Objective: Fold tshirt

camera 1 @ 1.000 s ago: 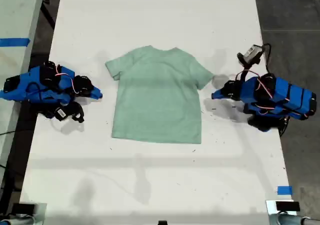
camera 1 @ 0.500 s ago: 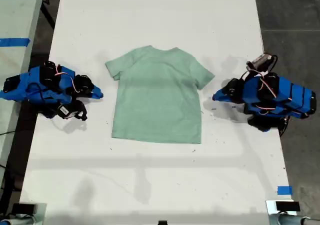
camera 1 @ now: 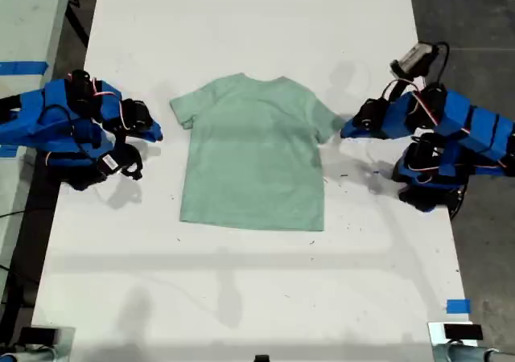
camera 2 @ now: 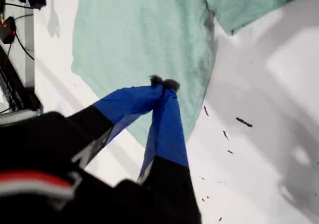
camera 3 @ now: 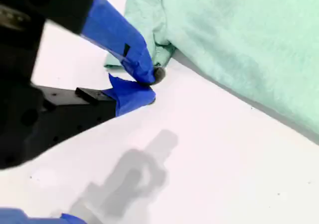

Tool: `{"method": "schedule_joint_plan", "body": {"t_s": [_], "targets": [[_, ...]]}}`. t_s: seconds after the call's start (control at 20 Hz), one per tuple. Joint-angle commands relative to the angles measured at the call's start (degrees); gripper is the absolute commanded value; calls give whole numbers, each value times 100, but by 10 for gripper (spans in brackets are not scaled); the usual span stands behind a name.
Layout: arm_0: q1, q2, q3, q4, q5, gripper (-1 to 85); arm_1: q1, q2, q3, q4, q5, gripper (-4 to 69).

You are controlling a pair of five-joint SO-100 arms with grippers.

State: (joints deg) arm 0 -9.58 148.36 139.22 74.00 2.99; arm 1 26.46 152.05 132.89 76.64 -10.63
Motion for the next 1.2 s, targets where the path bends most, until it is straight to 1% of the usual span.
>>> {"method": "schedule_joint_plan", "body": {"t_s": [0.0, 0.1, 0.2, 0.3, 0.45, 0.5, 0.6, 0.8, 0.85, 0.95, 1.05, 1.1, 1.15], "targets": [[-571, -800, -1318, 369, 650, 1, 501, -826, -1178, 158, -756, -16], [-1028, -1345, -2030, 721, 1151, 1, 914, -1380, -1802, 316, -1310, -16], [-1433, -1784, -2619, 940, 1564, 1, 1266, -1969, -2487, 519, -1802, -16], [-1705, -2188, -3252, 1143, 1890, 0, 1529, -2426, -3050, 659, -2180, -16], [-2153, -3234, -4562, 1714, 2443, 0, 1916, -2927, -3718, 888, -2610, -16], [-2259, -3516, -4904, 1837, 2558, 0, 2013, -3067, -3911, 958, -2716, -16], [-2417, -3788, -5229, 1846, 2716, 0, 2136, -3313, -4245, 1081, -2900, -17], [-2610, -3973, -5203, 1934, 2821, 0, 2338, -3472, -4271, 1151, -3270, -13], [-2593, -3973, -5168, 1934, 2821, 0, 2373, -3489, -4157, 1143, -3384, -1], [-2549, -3973, -5124, 1925, 2821, 0, 2443, -3498, -3823, 1028, -3586, 141], [-2531, -3973, -5106, 1925, 2813, 0, 2487, -3489, -3428, 844, -3735, 207], [-2522, -3973, -5106, 1925, 2813, 0, 2487, -3480, -3217, 721, -3788, 231], [-2514, -3973, -5106, 1925, 2804, 0, 2487, -3472, -2953, 545, -3823, 239]]}}
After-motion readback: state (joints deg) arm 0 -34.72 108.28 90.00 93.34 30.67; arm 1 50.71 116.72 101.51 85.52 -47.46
